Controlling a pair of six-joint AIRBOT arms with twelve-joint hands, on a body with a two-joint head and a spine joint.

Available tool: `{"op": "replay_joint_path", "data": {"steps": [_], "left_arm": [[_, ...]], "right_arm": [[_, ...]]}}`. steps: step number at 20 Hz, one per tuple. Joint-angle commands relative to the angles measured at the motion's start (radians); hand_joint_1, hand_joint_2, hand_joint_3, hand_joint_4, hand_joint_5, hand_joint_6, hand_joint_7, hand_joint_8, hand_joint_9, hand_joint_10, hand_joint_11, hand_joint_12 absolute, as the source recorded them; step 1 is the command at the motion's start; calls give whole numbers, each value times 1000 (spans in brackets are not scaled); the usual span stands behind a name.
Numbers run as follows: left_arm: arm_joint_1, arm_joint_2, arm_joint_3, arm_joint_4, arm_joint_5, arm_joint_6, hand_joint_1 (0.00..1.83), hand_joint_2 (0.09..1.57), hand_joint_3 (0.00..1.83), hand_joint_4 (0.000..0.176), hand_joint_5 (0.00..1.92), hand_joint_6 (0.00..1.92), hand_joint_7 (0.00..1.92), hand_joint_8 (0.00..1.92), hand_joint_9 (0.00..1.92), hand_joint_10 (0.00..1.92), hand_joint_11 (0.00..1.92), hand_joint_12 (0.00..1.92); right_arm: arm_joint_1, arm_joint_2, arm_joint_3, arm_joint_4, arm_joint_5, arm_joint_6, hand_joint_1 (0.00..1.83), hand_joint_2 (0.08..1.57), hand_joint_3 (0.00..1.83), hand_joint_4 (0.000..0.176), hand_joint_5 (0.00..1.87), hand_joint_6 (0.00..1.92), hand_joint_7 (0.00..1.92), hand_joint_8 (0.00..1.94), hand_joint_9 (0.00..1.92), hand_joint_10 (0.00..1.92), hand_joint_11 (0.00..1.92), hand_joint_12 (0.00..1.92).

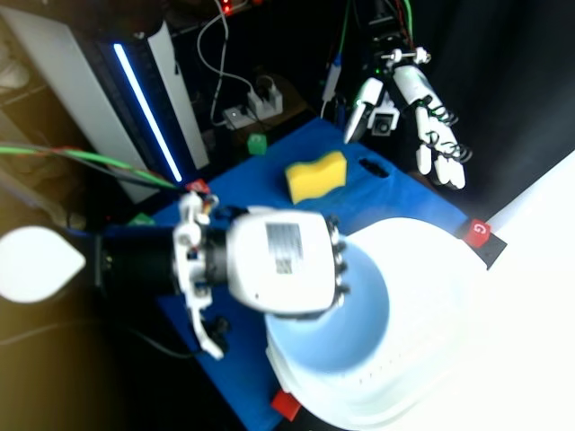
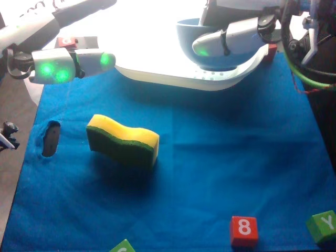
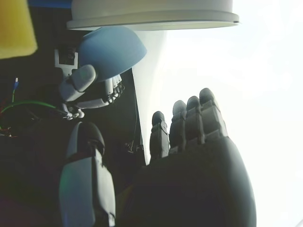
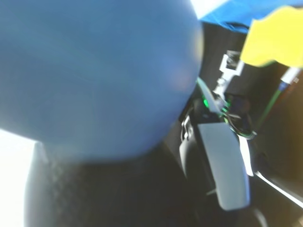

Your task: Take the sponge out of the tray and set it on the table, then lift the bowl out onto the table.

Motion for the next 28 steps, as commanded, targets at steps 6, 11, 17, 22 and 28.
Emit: {"op": "replay_joint_path", "data": {"steps": [6,11,17,22,28], "left_arm": [[1,2,-8,-34,-136,-10,390,1092,0,170,196,3,157,2,97,2,0,358],[17,8,-13,-50,-143,-10,338,1062,0,160,167,1,136,3,77,5,0,268],[23,10,-18,-56,-148,-10,362,1054,0,153,165,1,123,0,56,1,0,211],[24,12,-21,-59,-150,-10,355,1054,0,165,145,0,98,0,48,0,0,141],[29,12,-23,-62,-153,-10,372,1060,1,144,143,1,109,2,53,4,15,175]], "right_arm": [[12,85,-118,102,248,1,525,1571,47,175,1126,1921,1492,1941,1633,1921,1614,1921],[-44,131,-219,107,361,1,769,1552,1,139,811,1921,1541,1941,1734,1921,1706,1921],[-196,121,-250,154,388,1,465,1568,71,156,645,1921,1521,1941,1680,1921,1700,1921],[-255,116,-233,189,358,1,801,1522,0,0,1020,1921,1540,1941,1680,1921,1722,1921],[-265,131,-258,192,348,1,11,1371,0,0,589,378,760,432,813,640,721,1207]]}}
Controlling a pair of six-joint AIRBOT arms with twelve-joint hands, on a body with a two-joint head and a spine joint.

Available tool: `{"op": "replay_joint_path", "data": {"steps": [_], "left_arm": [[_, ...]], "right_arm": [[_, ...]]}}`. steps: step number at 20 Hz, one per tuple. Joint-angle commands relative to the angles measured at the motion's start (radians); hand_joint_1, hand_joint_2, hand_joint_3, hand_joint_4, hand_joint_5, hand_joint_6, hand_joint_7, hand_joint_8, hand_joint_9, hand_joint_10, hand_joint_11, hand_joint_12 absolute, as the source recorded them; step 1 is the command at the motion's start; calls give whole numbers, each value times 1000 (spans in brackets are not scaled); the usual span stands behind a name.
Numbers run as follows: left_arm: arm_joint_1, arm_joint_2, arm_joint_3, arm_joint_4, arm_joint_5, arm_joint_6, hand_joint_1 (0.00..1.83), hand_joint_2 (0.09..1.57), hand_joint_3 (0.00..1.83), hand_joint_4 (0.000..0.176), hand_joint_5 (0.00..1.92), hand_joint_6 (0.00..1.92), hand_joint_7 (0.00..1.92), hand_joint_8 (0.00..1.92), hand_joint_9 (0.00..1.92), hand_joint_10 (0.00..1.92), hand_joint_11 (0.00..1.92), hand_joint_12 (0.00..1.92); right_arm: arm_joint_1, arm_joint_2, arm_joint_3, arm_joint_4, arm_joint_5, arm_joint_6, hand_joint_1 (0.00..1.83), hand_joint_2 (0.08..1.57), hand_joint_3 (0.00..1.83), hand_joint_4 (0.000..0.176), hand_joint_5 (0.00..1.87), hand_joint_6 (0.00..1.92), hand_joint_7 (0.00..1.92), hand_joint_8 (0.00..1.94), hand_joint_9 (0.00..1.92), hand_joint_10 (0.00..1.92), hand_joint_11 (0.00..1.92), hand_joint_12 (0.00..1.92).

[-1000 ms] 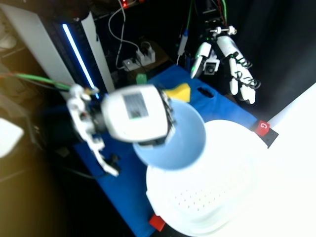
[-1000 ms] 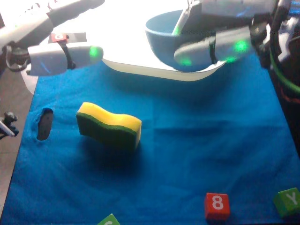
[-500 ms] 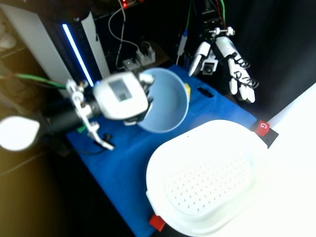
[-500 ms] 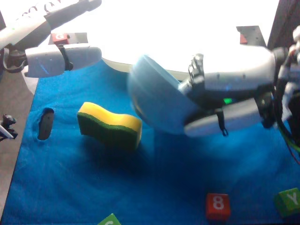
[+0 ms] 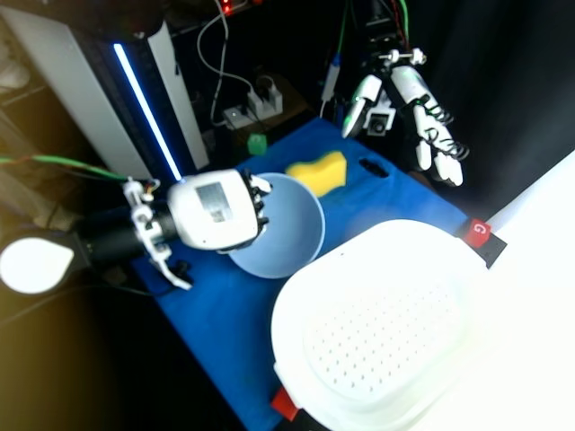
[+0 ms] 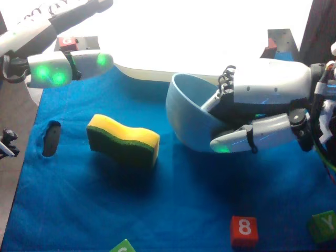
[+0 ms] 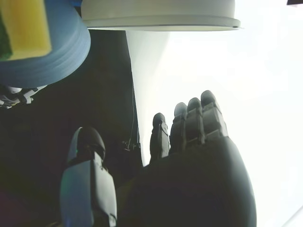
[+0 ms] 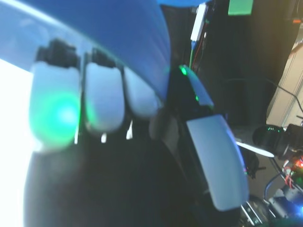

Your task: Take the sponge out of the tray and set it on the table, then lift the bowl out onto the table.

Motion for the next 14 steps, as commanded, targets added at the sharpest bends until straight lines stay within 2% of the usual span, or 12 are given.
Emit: {"op": "replay_joint_path", "data": {"steps": [1,2,3,4,5,7,8,10,11,12,13,14], "left_arm": [[-7,6,-2,-22,-124,-9,372,1060,1,144,143,1,109,2,53,4,15,175],[-6,6,-2,-23,-127,-9,383,1062,1,145,147,2,109,1,53,3,12,179],[-4,8,-4,-24,-132,-9,361,1058,0,157,152,1,115,1,64,2,4,232],[-2,11,-7,-25,-137,-9,361,1058,0,157,152,1,115,1,64,2,4,232],[1,14,-9,-28,-142,-9,358,1064,1,166,154,1,120,1,68,1,0,263],[10,19,-15,-38,-159,-9,373,1079,1,168,166,1,140,3,88,2,0,348],[16,24,-21,-41,-171,-9,408,1088,4,160,180,5,141,3,94,3,0,353],[28,33,-33,-44,-195,-9,409,1115,9,116,152,1,114,1,70,1,0,301],[38,37,-41,-46,-213,-9,418,1105,2,125,138,0,101,0,50,0,0,269],[48,42,-52,-51,-240,-9,427,1102,0,115,117,0,86,0,36,0,0,242],[75,52,-70,-67,-282,-9,384,1111,4,94,75,0,70,0,36,1,0,235],[102,62,-86,-84,-327,-9,573,1103,0,131,134,15,85,3,20,1,0,110]], "right_arm": [[3,1,-8,78,80,8,11,1371,0,0,589,378,760,432,813,640,721,1207],[3,8,-12,85,83,8,1,1251,0,0,441,118,454,112,582,252,609,977],[2,24,-19,112,103,8,0,1137,0,90,77,12,78,4,154,13,51,740],[2,37,-24,131,119,7,0,1137,0,90,77,12,78,4,154,13,51,740],[1,45,-27,148,132,7,0,1079,0,140,15,2,15,0,30,2,9,305],[-10,69,-28,213,179,7,0,1071,0,87,0,0,0,0,0,0,0,11],[-23,88,-32,264,220,7,0,1064,0,30,0,0,0,0,0,0,0,1],[-70,134,-57,375,297,-31,0,1068,0,112,0,0,0,0,0,0,0,0],[-100,160,-77,442,338,-67,0,1094,7,37,0,0,0,0,0,0,0,0],[-135,187,-99,504,375,-109,0,1151,9,6,0,0,0,0,0,0,0,0],[-172,208,-117,560,411,-142,26,1125,0,69,0,0,0,0,0,0,0,0],[-214,228,-137,630,468,-170,4,1079,0,148,0,0,0,0,0,0,0,0]]}}
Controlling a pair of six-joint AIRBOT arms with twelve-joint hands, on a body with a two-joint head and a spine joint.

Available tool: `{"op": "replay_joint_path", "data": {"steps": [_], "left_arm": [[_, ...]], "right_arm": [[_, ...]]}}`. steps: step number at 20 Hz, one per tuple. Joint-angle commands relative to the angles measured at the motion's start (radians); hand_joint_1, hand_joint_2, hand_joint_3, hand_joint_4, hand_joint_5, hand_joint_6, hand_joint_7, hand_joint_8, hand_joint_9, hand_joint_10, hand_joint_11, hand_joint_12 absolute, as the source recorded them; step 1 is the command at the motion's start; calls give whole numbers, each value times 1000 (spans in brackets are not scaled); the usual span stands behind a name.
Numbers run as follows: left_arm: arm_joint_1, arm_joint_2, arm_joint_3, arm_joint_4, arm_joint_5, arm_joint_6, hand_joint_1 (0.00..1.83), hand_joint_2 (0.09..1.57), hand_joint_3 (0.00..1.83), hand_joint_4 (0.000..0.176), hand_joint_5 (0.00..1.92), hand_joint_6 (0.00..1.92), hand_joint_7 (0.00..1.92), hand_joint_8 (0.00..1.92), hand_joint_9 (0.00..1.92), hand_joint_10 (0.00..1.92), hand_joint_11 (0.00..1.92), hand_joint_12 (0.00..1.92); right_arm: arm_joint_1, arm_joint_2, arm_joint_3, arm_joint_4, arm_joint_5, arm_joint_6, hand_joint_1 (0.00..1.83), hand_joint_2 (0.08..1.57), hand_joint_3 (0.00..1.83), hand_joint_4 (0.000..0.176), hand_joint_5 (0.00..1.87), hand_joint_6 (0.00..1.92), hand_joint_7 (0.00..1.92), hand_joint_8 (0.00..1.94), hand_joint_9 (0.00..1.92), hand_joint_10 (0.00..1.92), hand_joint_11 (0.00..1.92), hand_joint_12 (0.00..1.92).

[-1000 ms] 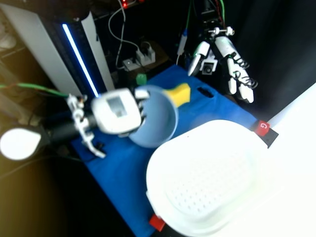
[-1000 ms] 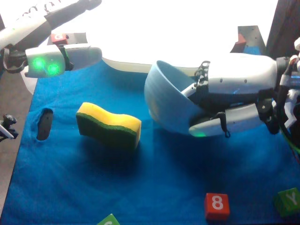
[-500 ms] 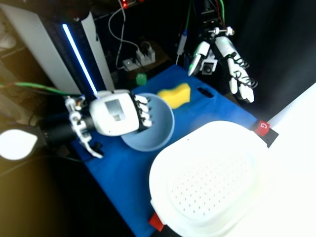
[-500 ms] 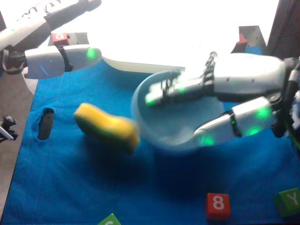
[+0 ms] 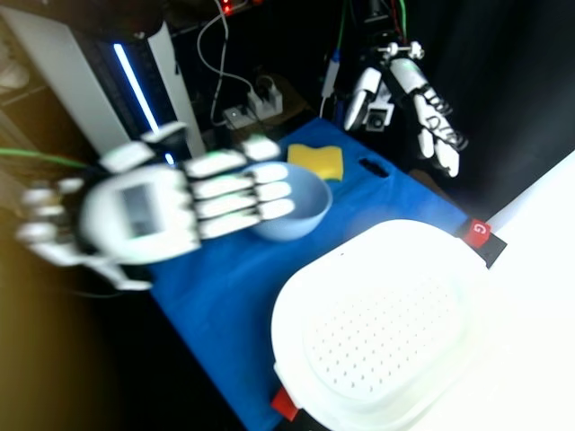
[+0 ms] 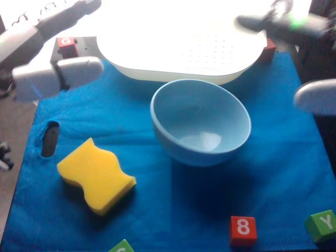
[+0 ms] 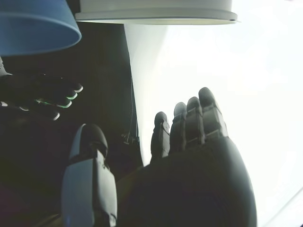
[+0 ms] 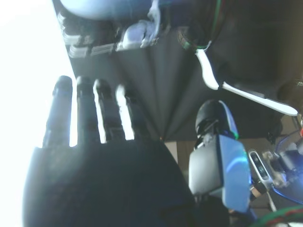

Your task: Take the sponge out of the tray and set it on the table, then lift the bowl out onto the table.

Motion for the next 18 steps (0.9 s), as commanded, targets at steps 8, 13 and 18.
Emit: {"op": "replay_joint_path", "data": {"steps": [8,13,18], "left_arm": [[224,33,-152,-186,-502,-9,160,1114,11,114,12,0,40,1,24,1,0,283],[289,45,-191,-232,-639,-15,181,1081,0,81,0,0,0,0,0,0,0,108],[117,54,-131,-153,-640,-20,0,1121,0,9,0,0,2,0,68,3,72,46]], "right_arm": [[-346,17,-89,468,472,-25,73,1093,7,176,0,0,0,0,0,0,0,0],[-349,12,-92,475,488,-25,74,1145,16,176,0,0,0,0,0,0,0,0],[-213,71,-92,357,489,-27,486,926,0,176,0,0,44,3,102,13,91,39]]}}
